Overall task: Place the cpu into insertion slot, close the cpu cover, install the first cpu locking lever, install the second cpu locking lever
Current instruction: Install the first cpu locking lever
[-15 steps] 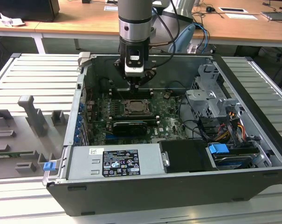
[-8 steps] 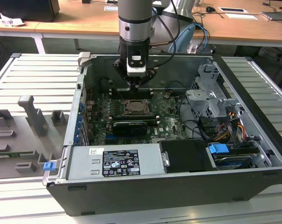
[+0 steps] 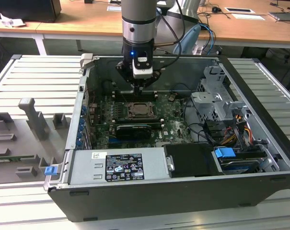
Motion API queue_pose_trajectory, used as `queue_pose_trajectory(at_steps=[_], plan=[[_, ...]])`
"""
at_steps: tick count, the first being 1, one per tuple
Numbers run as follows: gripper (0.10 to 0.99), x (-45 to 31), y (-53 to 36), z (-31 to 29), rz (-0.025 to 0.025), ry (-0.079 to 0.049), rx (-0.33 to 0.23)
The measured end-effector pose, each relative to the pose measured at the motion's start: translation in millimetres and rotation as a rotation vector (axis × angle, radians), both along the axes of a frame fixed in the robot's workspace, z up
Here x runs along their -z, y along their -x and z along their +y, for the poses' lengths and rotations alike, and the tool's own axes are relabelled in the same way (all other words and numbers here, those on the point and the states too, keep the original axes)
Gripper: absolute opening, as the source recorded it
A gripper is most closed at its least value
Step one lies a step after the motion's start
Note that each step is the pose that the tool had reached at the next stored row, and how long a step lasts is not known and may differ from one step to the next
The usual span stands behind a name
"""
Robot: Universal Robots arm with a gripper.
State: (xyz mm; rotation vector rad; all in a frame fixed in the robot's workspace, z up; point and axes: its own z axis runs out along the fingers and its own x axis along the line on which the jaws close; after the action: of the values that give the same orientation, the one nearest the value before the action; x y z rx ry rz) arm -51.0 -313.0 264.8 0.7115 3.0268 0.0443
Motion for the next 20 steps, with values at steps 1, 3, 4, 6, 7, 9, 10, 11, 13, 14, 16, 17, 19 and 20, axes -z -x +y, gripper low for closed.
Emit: queue_pose_trajectory(at_steps=[1,3,4,6,7,9,10,11,13,14,16,17,19,20], plan=[[0.106,0.0,0.0,0.0,0.0,0.0,-0.007],[0.106,0.0,0.0,0.0,0.0,0.0,-0.024],[0.106,0.0,0.0,0.0,0.0,0.0,-0.031],[0.106,0.0,0.0,0.0,0.0,0.0,-0.052],[0.106,0.0,0.0,0.0,0.0,0.0,-0.06],[0.106,0.0,0.0,0.0,0.0,0.0,-0.082],[0.106,0.0,0.0,0.0,0.0,0.0,-0.105],[0.106,0.0,0.0,0.0,0.0,0.0,-0.122],[0.106,0.1,0.0,0.0,0.0,0.0,-0.174],[0.106,0.1,0.1,0.0,0.0,0.0,-0.19],[0.106,0.1,0.4,-0.1,0.0,0.0,-0.225],[0.106,0.2,0.5,-0.1,0.0,0.0,-0.245],[0.106,0.1,0.6,-0.1,0.0,0.0,-0.269],[0.106,0.1,0.6,-0.1,0.0,0.0,-0.282]])
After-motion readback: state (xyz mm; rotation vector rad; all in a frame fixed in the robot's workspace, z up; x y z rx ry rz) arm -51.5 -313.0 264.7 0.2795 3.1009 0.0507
